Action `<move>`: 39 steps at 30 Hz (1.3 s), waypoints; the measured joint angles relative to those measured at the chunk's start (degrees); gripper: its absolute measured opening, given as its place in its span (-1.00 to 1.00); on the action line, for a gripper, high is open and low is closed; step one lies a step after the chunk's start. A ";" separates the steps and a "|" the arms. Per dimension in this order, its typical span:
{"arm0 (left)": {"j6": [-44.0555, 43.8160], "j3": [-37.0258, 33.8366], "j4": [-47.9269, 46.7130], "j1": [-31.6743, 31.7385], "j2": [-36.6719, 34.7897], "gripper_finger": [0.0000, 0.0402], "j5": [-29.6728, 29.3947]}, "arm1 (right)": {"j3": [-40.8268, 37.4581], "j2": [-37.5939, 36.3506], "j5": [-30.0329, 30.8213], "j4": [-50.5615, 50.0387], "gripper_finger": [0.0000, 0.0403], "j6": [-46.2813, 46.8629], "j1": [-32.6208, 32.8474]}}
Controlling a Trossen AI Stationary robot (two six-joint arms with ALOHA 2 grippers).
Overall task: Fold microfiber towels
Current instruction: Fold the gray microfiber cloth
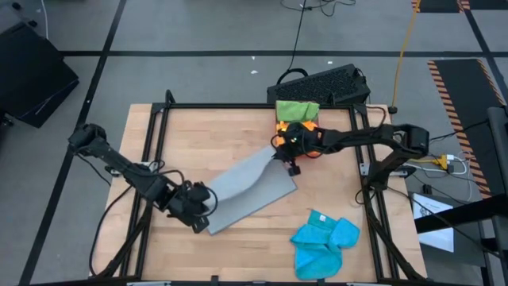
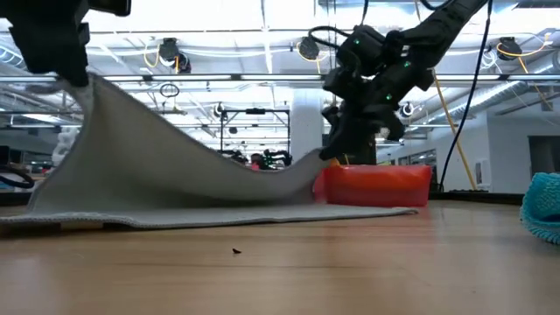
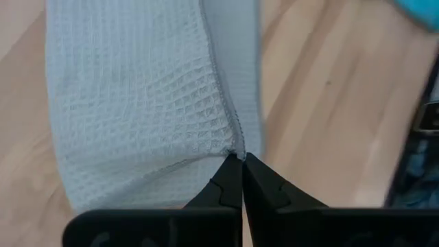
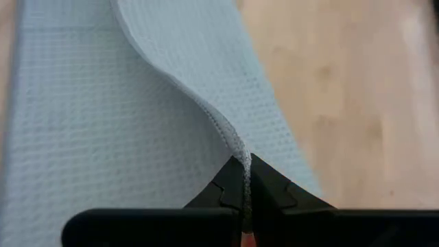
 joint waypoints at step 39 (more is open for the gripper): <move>-3.29 0.04 7.12 -6.89 10.97 -0.98 0.74 | -3.78 0.63 -5.22 -11.59 -0.98 13.09 7.13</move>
